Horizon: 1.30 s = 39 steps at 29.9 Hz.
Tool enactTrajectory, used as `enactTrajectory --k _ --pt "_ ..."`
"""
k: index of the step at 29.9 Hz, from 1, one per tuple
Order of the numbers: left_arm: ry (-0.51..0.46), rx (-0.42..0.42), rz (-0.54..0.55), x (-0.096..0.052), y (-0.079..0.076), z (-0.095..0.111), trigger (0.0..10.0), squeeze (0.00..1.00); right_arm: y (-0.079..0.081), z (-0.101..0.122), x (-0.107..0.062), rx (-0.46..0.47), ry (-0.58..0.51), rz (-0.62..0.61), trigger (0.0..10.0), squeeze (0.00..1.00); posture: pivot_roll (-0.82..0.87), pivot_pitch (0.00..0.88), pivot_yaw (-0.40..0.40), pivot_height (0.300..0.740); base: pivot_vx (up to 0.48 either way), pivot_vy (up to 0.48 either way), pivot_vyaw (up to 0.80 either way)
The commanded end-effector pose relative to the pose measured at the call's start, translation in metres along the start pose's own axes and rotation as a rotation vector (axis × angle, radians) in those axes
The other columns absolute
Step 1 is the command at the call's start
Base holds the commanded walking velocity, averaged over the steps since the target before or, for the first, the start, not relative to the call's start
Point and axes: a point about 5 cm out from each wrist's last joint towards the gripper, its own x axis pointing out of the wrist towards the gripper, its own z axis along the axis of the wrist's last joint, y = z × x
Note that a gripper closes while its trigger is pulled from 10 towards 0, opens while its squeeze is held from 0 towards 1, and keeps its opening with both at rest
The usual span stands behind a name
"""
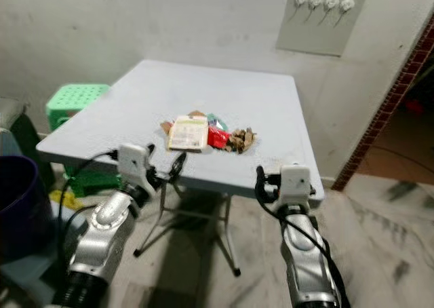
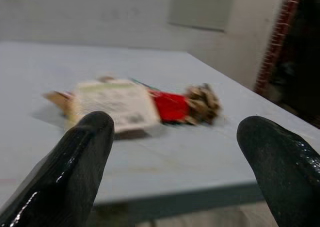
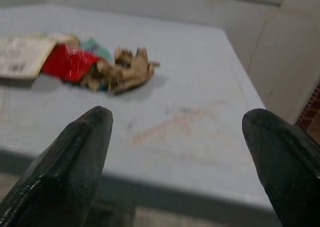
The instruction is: Picking trash to rubbish bin
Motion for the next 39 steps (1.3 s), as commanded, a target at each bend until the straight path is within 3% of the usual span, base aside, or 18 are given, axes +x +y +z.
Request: enactTrajectory --k 1,7,14,20,35,39 --pt "-0.021 0.008 -0.011 0.001 -0.002 0.007 10.0 0.0 -0.001 0.009 0.001 -0.005 -0.026 -0.001 10.0 0.0 -0.05 0.0 -0.074 0.74 0.0 0.0 0.0" --pt "-0.036 0.004 -0.015 0.001 -0.005 0.009 10.0 0.0 -0.001 0.009 -0.001 -0.014 -0.022 0.001 10.0 0.0 -0.06 0.0 -0.072 0.74 0.0 0.0 0.0" --pt "-0.019 -0.025 0.026 0.001 0.006 0.009 10.0 0.0 0.001 0.01 -0.003 -0.022 -0.024 0.011 10.0 0.0 -0.06 0.0 -0.071 0.74 0.0 0.197 0.0" --pt "0.004 0.003 0.056 0.002 0.007 0.008 10.0 0.0 0.001 0.009 -0.004 -0.025 -0.021 0.014 10.0 0.0 -0.05 0.0 -0.071 0.74 0.0 0.0 0.0" --pt "0.018 0.004 0.018 0.005 0.004 0.011 10.0 0.0 0.002 0.01 -0.006 -0.033 -0.025 0.024 10.0 0.0 -0.06 0.0 -0.07 0.74 0.0 0.0 0.0" --pt "0.004 -0.011 0.021 0.005 0.006 0.013 10.0 0.0 0.002 0.01 -0.006 -0.033 -0.028 0.029 10.0 0.0 -0.06 0.0 -0.07 0.74 0.43 0.0 0.0"
